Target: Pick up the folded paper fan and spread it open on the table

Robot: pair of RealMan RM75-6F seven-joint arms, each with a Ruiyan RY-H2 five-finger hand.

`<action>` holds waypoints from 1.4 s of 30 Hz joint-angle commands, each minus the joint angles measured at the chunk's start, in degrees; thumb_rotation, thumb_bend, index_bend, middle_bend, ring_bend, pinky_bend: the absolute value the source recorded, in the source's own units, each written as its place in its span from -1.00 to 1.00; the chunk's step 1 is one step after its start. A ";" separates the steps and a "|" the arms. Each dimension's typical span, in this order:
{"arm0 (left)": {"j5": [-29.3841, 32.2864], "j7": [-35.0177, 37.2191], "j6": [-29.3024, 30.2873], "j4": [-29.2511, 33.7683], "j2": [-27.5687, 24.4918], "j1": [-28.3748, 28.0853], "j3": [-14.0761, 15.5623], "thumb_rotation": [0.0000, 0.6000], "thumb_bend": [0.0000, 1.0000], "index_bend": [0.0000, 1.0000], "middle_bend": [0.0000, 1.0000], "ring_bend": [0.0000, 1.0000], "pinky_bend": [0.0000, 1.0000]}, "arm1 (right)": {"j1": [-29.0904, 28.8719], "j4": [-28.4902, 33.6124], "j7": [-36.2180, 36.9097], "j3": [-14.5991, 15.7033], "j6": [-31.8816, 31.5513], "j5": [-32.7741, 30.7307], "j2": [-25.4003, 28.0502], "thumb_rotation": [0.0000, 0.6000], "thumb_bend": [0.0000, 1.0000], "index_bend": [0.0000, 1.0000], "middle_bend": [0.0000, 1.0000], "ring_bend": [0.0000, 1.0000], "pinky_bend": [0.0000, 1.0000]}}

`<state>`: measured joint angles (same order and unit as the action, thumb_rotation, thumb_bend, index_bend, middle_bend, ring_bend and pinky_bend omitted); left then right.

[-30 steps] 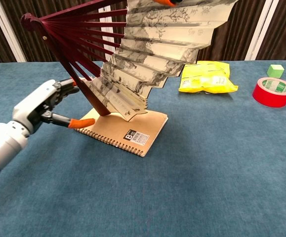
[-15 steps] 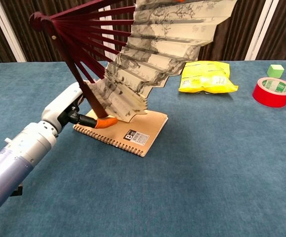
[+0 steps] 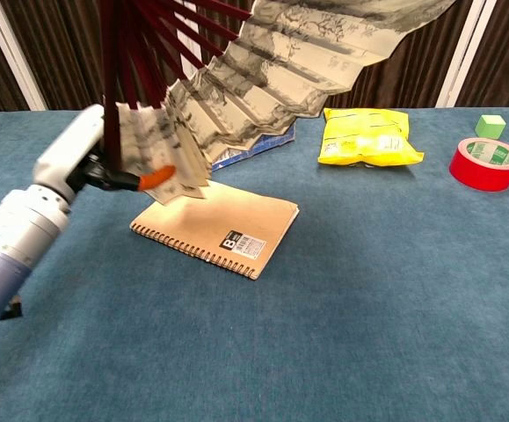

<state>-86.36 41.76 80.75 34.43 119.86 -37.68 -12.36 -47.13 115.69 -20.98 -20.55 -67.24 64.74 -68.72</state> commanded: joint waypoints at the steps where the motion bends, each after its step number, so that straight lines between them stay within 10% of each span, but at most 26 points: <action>1: -1.32 -0.64 4.58 -3.25 -2.36 0.63 0.18 1.00 -0.21 0.39 0.06 -0.89 -0.92 | 0.44 -1.85 1.19 -0.04 0.25 -0.89 0.43 1.00 -0.05 0.86 -0.60 -0.50 -0.67; 42: -7.17 -21.02 23.57 -18.62 -9.10 -0.97 7.06 1.00 -0.26 0.32 -0.04 -0.89 -0.92 | 6.26 -19.77 13.30 5.96 0.66 6.24 -4.87 1.00 -0.01 0.86 -0.60 -0.50 -0.67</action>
<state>-93.50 20.85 104.34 15.79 110.81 -38.67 -5.38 -41.00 96.32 -7.86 -15.05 -66.96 70.56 -73.28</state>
